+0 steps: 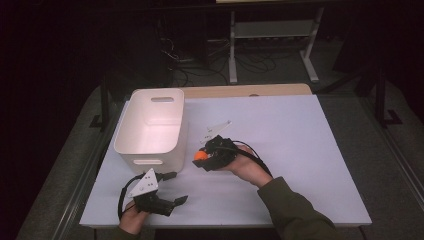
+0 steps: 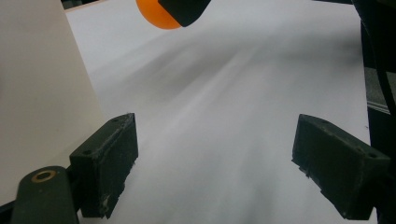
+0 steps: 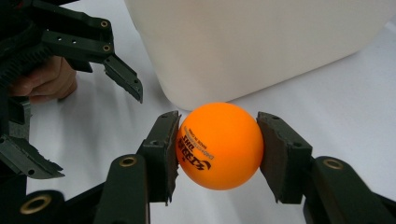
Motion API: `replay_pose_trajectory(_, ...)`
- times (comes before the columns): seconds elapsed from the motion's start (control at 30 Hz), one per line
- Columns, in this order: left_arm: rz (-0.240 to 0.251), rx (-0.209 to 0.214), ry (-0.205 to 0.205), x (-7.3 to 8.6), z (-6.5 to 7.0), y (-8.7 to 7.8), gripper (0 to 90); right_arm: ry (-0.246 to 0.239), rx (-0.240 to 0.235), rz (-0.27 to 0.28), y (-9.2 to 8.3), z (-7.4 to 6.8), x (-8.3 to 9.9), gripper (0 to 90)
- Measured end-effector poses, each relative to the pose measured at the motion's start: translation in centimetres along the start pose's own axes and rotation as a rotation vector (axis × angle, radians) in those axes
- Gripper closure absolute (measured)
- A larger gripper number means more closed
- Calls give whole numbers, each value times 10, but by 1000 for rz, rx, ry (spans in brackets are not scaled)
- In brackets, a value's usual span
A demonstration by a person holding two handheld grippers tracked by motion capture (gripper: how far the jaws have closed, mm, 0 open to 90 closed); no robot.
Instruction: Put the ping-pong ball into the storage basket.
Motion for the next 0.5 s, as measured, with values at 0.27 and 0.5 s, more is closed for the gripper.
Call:
replay_pose_trajectory(0.27, 2, -1, -1, 0, 0, 0, 142, -6, -1, -2, -7, 0, -5, 499)
replay_pose_trajectory(0.5, 1, -1, 1, 0, 0, 0, 142, -18, 4, -1, -15, 1, -11, 500)
Point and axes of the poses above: each handheld gripper's, and its own axes: y roughly forward along the jaws, x roughly out of its underside, z roughly to its right, the point moved 8 cm from there along y, roughly forward along the jaws, and after that the axes turned 14 degrees about -z, right-handed, at the moved point
